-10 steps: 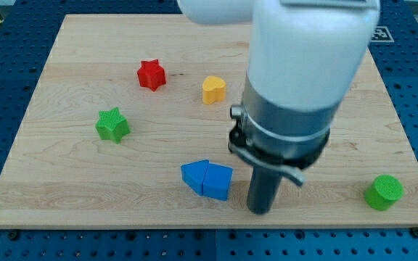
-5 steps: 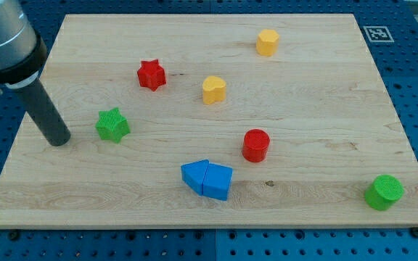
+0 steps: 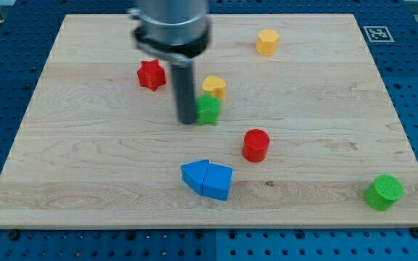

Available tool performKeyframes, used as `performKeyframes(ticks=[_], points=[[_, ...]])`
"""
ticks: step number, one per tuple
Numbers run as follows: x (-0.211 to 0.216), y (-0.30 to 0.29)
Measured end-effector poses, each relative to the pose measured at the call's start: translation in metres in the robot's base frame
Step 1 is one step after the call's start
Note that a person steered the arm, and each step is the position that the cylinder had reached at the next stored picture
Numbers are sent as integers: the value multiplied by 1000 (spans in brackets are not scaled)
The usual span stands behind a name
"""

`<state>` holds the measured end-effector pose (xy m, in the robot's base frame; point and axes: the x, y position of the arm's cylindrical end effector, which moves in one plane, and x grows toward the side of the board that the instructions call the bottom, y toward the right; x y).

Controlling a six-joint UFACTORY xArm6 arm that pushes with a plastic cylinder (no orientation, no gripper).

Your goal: Push the green star towards the center right

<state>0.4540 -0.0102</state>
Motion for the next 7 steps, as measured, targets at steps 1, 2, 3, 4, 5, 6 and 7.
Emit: performKeyframes(ticks=[1,2,3,4,5,6,7], points=[[-20,71],[-48,110],[-91,126],[-96,184],[-78,207],[-87,202],[-109,170]])
